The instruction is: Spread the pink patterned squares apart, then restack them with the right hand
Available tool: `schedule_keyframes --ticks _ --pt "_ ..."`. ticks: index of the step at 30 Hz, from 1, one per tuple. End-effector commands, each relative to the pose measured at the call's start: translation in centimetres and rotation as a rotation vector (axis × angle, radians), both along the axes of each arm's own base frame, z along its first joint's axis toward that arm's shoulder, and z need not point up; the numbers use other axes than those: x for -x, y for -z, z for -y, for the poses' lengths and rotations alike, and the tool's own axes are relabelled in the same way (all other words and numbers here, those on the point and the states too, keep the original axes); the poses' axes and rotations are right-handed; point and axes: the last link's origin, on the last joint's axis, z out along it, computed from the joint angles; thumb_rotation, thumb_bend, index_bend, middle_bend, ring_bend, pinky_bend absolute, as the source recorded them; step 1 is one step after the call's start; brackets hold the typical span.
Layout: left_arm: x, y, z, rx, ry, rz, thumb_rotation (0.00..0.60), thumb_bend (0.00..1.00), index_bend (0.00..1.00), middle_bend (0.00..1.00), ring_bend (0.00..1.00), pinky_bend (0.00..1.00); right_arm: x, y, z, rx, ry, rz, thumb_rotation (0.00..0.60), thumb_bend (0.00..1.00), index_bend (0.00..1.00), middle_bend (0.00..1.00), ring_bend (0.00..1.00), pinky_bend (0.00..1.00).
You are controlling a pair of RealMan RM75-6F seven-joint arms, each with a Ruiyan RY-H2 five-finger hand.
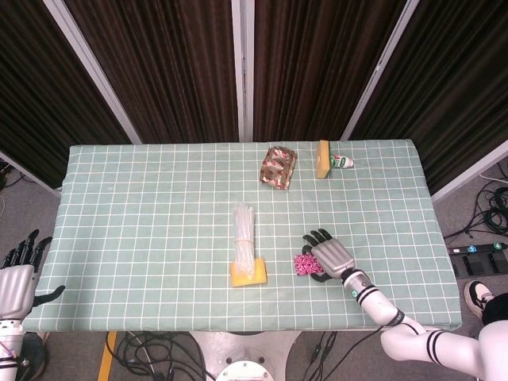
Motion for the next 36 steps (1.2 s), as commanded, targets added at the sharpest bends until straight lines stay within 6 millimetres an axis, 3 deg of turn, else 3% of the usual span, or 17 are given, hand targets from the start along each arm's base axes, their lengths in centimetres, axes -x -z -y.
schedule_keyframes --ticks 1,11,17,21,29,36 --pt "0.0 0.0 0.0 0.000 0.000 0.000 0.600 0.08 0.17 0.10 0.10 0.17 0.0 0.0 0.0 0.001 -0.004 -0.001 0.478 0.19 0.27 0.09 0.00 0.00" --pt "0.0 -0.1 -0.1 -0.001 -0.002 -0.001 0.600 0.08 0.17 0.10 0.10 0.17 0.2 -0.9 0.2 0.042 -0.001 0.014 0.476 0.19 0.22 0.09 0.00 0.00" --pt "0.0 -0.1 -0.3 -0.003 0.000 0.001 0.600 0.08 0.17 0.10 0.10 0.17 1.5 -5.7 1.3 0.249 0.089 0.102 0.479 0.19 0.19 0.09 0.00 0.00" --pt "-0.3 0.0 -0.6 -0.009 0.009 0.005 0.600 0.08 0.17 0.10 0.10 0.17 2.7 -9.4 0.6 0.364 0.134 0.136 0.487 0.19 0.16 0.07 0.00 0.00" --pt "-0.9 0.2 -0.9 -0.021 0.027 0.001 0.600 0.08 0.17 0.10 0.10 0.17 4.5 -15.8 -5.0 0.533 0.138 0.192 0.484 0.19 0.14 0.05 0.00 0.00" --pt "-1.3 0.4 -1.2 -0.019 0.037 -0.001 0.600 0.08 0.17 0.10 0.10 0.17 5.0 -17.3 -9.4 0.567 0.131 0.258 0.486 0.19 0.14 0.04 0.00 0.00"
